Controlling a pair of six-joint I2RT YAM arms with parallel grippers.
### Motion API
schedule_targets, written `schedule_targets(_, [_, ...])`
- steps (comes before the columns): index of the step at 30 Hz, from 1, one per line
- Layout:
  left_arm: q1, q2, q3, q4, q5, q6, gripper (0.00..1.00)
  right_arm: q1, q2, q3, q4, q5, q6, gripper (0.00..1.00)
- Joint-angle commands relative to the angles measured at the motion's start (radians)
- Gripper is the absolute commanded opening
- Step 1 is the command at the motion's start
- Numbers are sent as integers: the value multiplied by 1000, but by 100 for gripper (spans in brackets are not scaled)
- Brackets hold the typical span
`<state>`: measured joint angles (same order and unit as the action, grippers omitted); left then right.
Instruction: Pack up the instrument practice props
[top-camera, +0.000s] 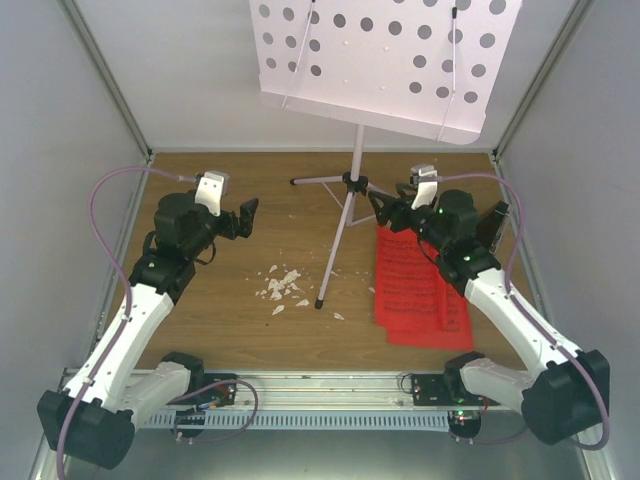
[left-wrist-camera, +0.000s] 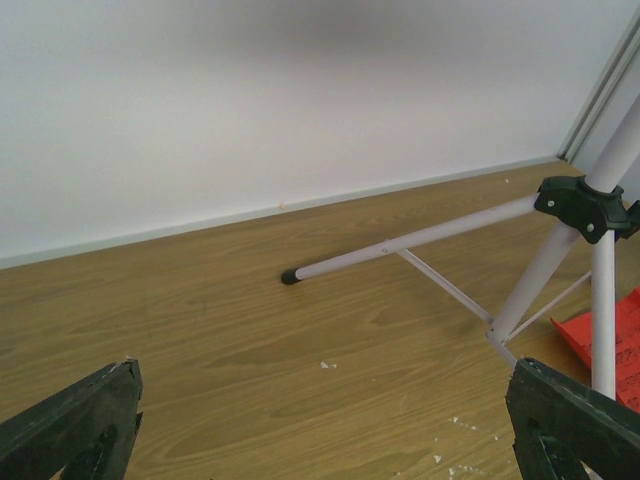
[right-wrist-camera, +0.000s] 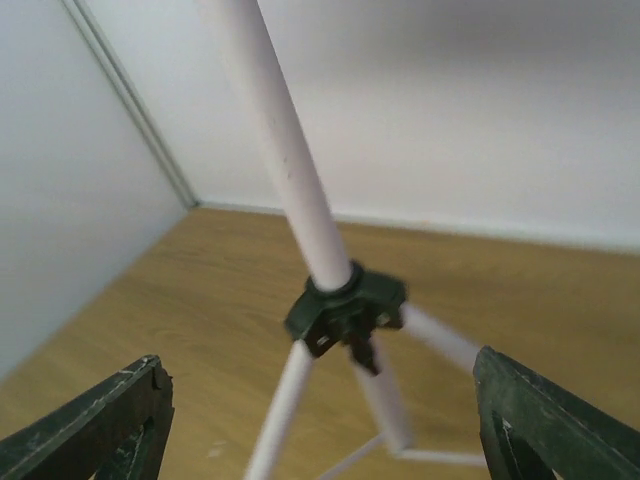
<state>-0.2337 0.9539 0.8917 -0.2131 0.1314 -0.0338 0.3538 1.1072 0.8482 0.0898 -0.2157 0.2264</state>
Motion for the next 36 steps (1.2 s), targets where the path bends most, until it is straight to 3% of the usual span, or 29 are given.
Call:
schedule_targets(1, [6,16,-4,41,5,-2,99,-7,-1,-68,32,-121,564,83])
schedule_targets(2, [5,16,-2,41,11,-4,99,-8,-6,-106,69,-123,697,83])
schedule_targets(6, [6,0,-11,46,11,-5,99,-9,-10,-208,257,-153,935,80])
schedule_targets(15, [17,12,-56,104,-72,72,99,-48,79,-160,308,-198,1201,86])
schedule_targets(19, [33,9,-107,163,-98,95,99,-54,112,-87,215,-222,1207,87])
schedule_targets(26, [28,53,-64,104,-72,52,99,-56,192,-128,376,-286,1233,83])
schedule_targets(36, [11,50,-57,92,-46,53,99,-78,263,-87,400,-285,1206,80])
